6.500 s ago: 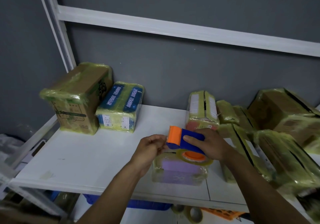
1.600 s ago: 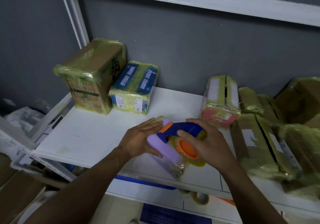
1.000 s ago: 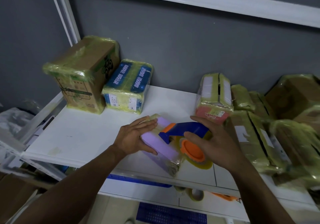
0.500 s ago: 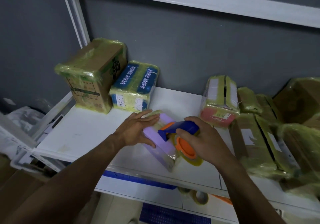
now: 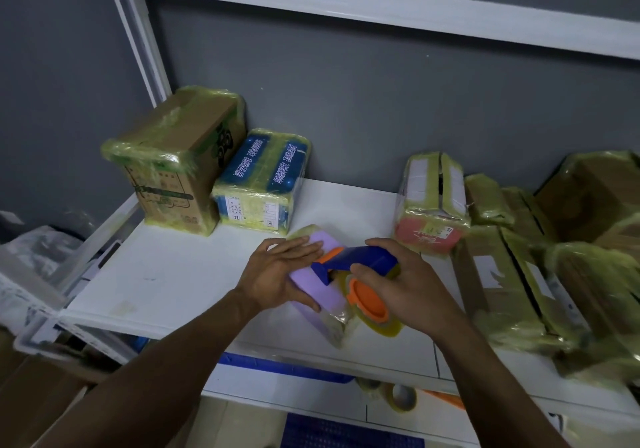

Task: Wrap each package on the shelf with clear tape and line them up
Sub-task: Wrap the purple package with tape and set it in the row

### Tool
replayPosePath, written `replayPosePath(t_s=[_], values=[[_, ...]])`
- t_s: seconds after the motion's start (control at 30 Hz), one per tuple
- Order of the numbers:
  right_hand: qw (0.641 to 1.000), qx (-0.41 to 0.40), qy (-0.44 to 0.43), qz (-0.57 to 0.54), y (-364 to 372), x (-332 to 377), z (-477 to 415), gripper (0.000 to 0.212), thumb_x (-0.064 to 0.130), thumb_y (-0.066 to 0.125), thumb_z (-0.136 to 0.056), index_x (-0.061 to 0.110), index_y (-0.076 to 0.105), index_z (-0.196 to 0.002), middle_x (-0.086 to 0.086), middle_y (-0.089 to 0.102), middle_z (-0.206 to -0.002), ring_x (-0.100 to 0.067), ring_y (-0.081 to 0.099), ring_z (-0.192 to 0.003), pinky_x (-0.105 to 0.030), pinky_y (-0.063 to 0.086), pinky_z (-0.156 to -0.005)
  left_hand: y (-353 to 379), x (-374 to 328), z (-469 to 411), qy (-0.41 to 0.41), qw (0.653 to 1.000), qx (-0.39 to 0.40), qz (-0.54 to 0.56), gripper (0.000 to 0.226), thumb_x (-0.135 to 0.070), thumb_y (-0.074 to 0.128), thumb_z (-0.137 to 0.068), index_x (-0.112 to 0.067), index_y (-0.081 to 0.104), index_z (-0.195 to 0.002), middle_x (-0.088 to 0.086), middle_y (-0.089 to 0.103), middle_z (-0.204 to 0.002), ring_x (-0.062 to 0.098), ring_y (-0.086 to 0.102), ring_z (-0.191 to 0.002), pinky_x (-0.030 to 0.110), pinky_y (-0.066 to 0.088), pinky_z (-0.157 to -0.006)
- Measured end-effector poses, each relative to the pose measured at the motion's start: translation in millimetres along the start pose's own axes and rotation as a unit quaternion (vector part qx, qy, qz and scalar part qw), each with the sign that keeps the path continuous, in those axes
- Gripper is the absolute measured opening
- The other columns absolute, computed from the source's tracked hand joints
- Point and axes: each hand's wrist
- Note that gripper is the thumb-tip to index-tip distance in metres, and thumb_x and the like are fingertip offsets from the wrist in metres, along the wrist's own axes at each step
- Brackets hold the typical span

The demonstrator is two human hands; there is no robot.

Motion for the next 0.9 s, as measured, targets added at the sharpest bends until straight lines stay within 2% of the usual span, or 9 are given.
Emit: replayPosePath(t_s=[0.3,0.5,0.6,0.7,0.8,0.83,0.9], values=[[1.0,0.0,-0.006,0.008,-11.2,-6.8,13.0,0.05,0.057,0.073,-0.087,0.05,0.051,-0.131,0.03,0.056,-0.116,0.003,0.058,-0.104,-0.017,0.049,-0.079,3.0,1.7,-1.8,0.016,1.0,-0.013,0.0,0.1,-0.086,0.066,-0.064,-0.027,0.057,-0.143,-0.01,0.05,-0.15,0.014,0.046,-0.141,0.04,0.045,-0.105],[1.0,0.001,0.002,-0.002,-16.7,-21.2,20.3,0.042,0.057,0.074,-0.086,0.06,0.049,-0.12,0.034,0.057,-0.109,0.016,0.056,-0.099,-0.011,0.044,-0.071,5.1,3.7,-1.8,0.018,1.0,-0.012,-0.011,0.099,-0.083,0.07,-0.064,-0.026,0.056,-0.144,-0.009,0.049,-0.152,0.016,0.046,-0.142,0.043,0.046,-0.104],[1.0,0.003,-0.005,-0.006,-10.9,-26.1,21.1,0.038,0.052,0.074,-0.09,0.058,0.05,-0.119,0.033,0.061,-0.108,0.018,0.055,-0.099,-0.011,0.044,-0.072,4.8,6.3,-3.1,0.008,0.999,0.024,-0.022,0.102,-0.087,0.063,-0.067,-0.028,0.049,-0.149,-0.011,0.041,-0.157,0.014,0.036,-0.147,0.045,0.042,-0.109],[1.0,0.0,-0.02,-0.017,-3.8,-25.9,19.0,0.033,0.048,0.073,-0.091,0.06,0.051,-0.113,0.037,0.061,-0.106,0.009,0.061,-0.097,-0.015,0.047,-0.074,-1.5,14.8,-8.6,0.006,0.999,0.047,-0.006,0.106,-0.087,0.061,-0.068,-0.027,0.043,-0.153,-0.01,0.034,-0.161,0.018,0.022,-0.153,0.048,0.03,-0.118],[0.999,-0.006,-0.038,-0.015,1.8,-21.1,17.4,0.034,0.047,0.072,-0.093,0.066,0.049,-0.109,0.039,0.06,-0.105,0.011,0.06,-0.096,-0.005,0.045,-0.066,-7.2,20.2,-14.1,0.016,0.996,0.082,0.01,0.11,-0.086,0.063,-0.069,-0.029,0.032,-0.158,-0.009,0.022,-0.167,0.019,0.007,-0.157,0.051,0.011,-0.125],[0.999,-0.006,-0.043,-0.014,2.6,-20.3,17.1,0.036,0.047,0.071,-0.093,0.07,0.048,-0.108,0.041,0.059,-0.105,0.012,0.059,-0.097,-0.003,0.044,-0.066,-7.0,17.8,-13.8,0.024,0.995,0.092,0.024,0.112,-0.086,0.064,-0.069,-0.029,0.028,-0.159,-0.008,0.019,-0.168,0.018,0.007,-0.157,0.052,0.01,-0.125],[0.999,-0.01,-0.042,-0.012,2.2,-21.5,16.6,0.036,0.048,0.071,-0.093,0.07,0.047,-0.108,0.04,0.059,-0.105,0.012,0.059,-0.096,-0.005,0.045,-0.065,-0.7,8.5,-10.6,0.06,0.993,0.085,0.057,0.115,-0.083,0.067,-0.069,-0.022,0.03,-0.159,-0.005,0.023,-0.167,0.017,0.015,-0.156,0.052,0.018,-0.125]])
Point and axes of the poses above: each hand's wrist, its own z-axis away from the middle knuckle, its own y-axis out of the palm, x = y × z
